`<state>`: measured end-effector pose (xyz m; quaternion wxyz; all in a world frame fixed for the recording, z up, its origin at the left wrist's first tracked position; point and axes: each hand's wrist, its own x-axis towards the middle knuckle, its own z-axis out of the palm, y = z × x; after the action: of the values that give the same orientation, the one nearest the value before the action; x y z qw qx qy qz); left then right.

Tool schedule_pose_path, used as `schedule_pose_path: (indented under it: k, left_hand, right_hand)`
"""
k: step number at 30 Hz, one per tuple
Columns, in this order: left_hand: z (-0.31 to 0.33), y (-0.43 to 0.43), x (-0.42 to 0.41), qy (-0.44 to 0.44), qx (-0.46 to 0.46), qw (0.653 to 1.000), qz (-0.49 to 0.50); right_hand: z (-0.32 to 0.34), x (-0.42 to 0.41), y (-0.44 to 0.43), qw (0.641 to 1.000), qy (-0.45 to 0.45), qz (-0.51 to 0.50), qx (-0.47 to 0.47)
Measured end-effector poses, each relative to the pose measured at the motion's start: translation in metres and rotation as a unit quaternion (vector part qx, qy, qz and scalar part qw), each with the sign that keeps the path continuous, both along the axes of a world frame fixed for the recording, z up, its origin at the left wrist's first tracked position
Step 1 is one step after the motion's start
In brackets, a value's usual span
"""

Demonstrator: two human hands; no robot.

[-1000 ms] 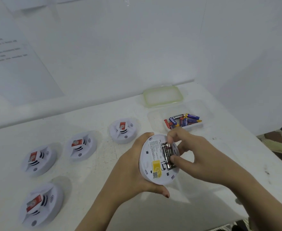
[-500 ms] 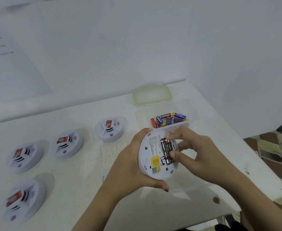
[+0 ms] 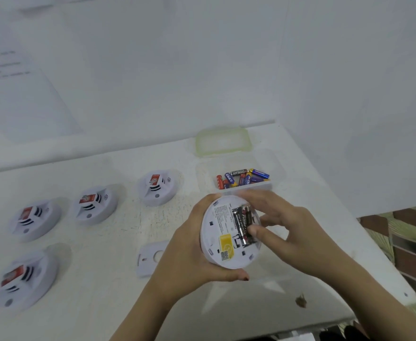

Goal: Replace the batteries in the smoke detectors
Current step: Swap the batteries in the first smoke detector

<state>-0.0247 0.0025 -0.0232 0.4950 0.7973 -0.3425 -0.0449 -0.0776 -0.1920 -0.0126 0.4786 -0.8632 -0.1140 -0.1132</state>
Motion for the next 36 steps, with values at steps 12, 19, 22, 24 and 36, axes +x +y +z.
schedule_pose_path:
  k: [12, 19, 22, 24, 36]
  left_hand:
    - [-0.012, 0.005, 0.001, 0.018, -0.030, 0.999, 0.033]
    - [-0.009, 0.011, 0.010, 0.015, -0.002, 0.999, 0.031]
    - [-0.004, 0.010, 0.010, 0.016, 0.021, 0.999, 0.017]
    - [-0.001, 0.008, 0.010, 0.015, 0.033, 0.999, 0.008]
    - [0.010, -0.003, 0.016, -0.007, 0.061, 0.998, -0.006]
  right_hand:
    - [-0.005, -0.004, -0.022, 0.995, -0.030, -0.049, 0.081]
    - [-0.019, -0.002, -0.027, 0.988, 0.026, 0.033, -0.146]
    - [-0.018, 0.004, -0.021, 0.980, 0.012, 0.043, -0.192]
    - [-0.018, 0.009, -0.018, 0.977, -0.011, 0.042, -0.210]
    - [-0.015, 0.024, -0.017, 0.942, -0.189, 0.026, -0.277]
